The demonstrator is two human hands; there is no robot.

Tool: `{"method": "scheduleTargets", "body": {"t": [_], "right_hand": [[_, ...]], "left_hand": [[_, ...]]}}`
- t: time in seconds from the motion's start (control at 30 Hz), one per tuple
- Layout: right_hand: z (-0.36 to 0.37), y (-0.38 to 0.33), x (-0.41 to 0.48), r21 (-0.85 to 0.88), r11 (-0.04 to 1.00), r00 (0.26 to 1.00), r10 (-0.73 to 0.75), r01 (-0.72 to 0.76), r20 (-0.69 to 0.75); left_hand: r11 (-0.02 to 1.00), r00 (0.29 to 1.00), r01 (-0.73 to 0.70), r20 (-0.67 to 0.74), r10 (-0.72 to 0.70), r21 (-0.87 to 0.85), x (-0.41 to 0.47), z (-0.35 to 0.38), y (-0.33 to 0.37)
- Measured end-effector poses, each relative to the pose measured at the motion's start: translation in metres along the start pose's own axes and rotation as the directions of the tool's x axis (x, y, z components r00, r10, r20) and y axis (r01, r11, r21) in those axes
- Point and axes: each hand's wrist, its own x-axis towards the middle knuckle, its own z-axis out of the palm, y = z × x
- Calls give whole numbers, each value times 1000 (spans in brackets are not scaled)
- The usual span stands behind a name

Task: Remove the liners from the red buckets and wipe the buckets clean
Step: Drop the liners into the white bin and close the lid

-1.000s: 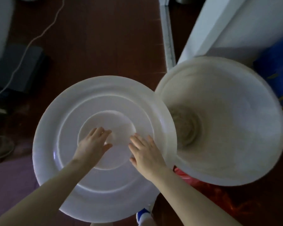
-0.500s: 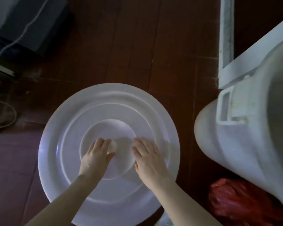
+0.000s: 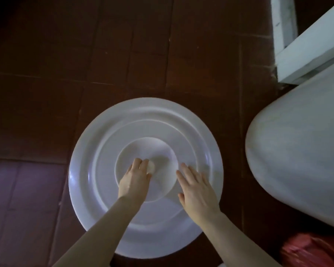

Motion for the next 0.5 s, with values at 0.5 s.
{"method": "scheduleTargets", "body": {"t": [0.5], "right_hand": [[-147,-41,-211,387,863,927,371,-323,-52]], "left_hand": [[899,918,-373,231,322,229,-135,-174,123]]}}
